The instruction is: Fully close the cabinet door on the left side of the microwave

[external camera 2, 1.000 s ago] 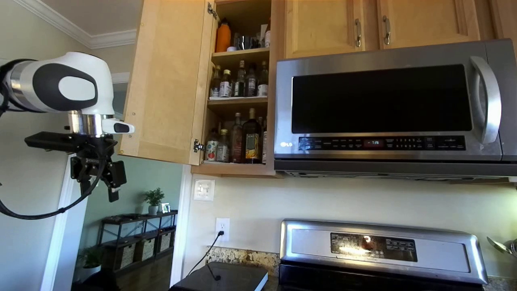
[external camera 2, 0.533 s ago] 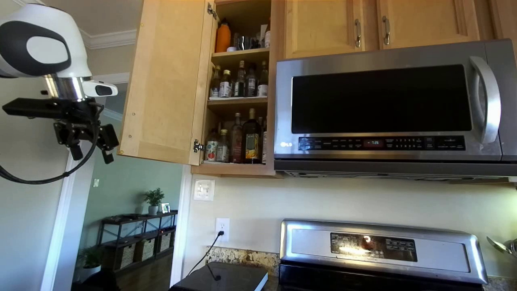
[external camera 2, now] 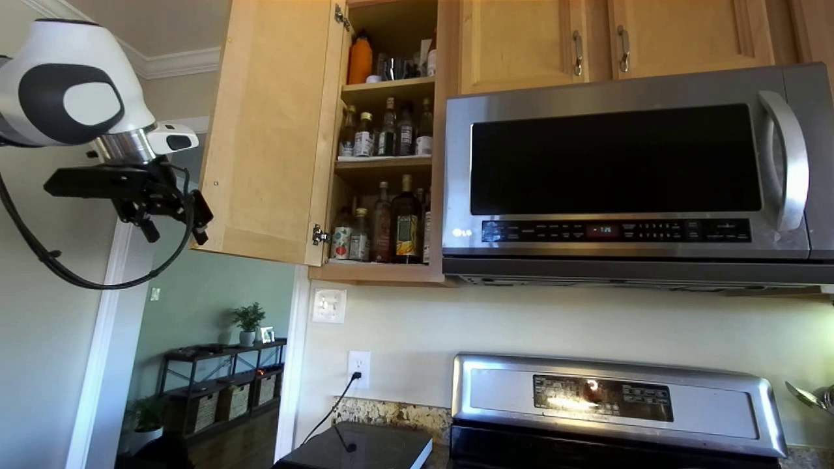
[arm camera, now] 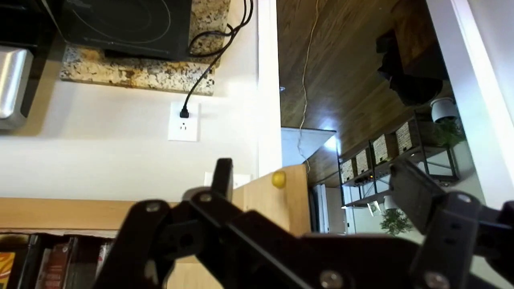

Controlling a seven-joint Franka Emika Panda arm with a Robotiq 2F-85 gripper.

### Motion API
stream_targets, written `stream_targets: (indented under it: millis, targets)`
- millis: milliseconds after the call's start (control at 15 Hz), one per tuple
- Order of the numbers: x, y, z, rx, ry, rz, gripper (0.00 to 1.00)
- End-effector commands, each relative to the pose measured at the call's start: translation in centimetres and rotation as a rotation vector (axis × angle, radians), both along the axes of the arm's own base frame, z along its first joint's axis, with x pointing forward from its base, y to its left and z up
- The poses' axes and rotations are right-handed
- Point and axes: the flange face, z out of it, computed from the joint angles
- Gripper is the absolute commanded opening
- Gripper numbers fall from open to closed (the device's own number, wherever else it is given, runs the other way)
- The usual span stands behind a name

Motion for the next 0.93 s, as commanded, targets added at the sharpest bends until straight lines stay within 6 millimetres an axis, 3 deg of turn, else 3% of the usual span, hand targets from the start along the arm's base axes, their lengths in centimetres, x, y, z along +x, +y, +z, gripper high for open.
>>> stream_targets:
  millis: [0, 267, 333, 600, 867]
  targets:
    - [2.8, 0.4, 0.4, 0.014, -0.060, 0.006, 1.00]
    - [4.6, 0.7, 0.6, 0.016, -0.110, -0.007, 1.00]
    - [3.8, 0.1, 1.8, 0.013, -0.120, -0.012, 1.00]
    - [3.9, -2.1, 3.0, -0.024, -0.161, -0.089, 1.00]
    - [3.7, -4.8, 3.0, -0.075, -0.165, -0.169, 1.00]
